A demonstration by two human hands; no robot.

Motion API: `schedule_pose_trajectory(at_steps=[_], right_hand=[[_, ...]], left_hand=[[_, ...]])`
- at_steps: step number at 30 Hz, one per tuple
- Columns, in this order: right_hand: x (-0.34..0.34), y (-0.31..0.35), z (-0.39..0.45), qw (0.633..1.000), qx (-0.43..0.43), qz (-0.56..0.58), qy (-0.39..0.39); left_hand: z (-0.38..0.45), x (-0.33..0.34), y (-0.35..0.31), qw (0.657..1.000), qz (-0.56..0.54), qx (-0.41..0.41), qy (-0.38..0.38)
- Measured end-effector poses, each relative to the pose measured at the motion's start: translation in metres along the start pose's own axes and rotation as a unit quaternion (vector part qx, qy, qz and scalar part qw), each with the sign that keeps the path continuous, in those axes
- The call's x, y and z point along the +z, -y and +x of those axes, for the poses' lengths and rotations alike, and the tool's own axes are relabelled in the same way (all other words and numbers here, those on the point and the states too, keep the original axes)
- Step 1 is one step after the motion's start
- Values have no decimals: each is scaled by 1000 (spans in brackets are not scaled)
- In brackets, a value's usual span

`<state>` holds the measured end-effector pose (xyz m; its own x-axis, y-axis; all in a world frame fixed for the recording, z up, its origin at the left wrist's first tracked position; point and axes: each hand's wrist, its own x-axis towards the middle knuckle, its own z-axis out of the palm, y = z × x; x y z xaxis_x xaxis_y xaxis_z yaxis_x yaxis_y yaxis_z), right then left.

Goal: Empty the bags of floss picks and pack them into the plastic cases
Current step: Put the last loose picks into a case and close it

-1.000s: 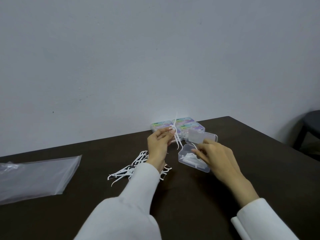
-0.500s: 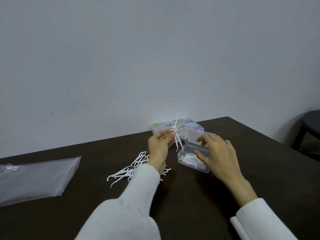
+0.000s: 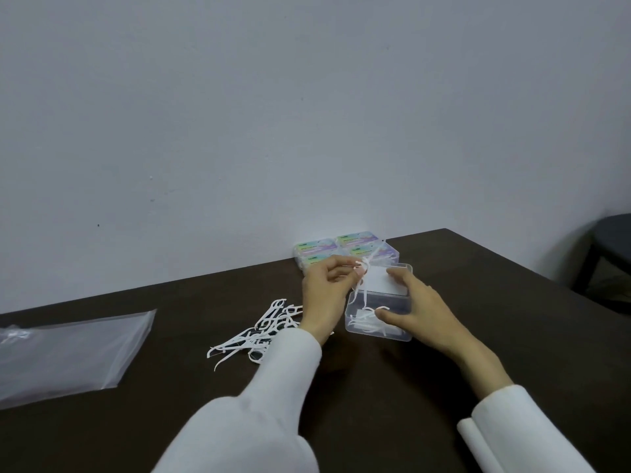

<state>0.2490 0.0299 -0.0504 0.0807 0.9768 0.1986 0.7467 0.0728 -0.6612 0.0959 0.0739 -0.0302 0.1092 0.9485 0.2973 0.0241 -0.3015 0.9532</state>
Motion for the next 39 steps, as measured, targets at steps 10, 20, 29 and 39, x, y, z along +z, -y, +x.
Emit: schedule_pose_trajectory(at_steps=[10, 20, 29, 39], right_hand=[[-9, -1, -2, 989, -42, 109, -92], [-13, 2, -3, 991, -48, 97, -74], [-5, 3, -1, 990, -107, -55, -76], [10, 34, -11, 971, -213, -98, -45]], left_hand=[[-5, 5, 18, 971, 199, 109, 71], [-8, 6, 23, 978, 167, 94, 82], [-17, -1, 17, 987, 130, 68, 65], [-29, -52, 5, 981, 162, 85, 64]])
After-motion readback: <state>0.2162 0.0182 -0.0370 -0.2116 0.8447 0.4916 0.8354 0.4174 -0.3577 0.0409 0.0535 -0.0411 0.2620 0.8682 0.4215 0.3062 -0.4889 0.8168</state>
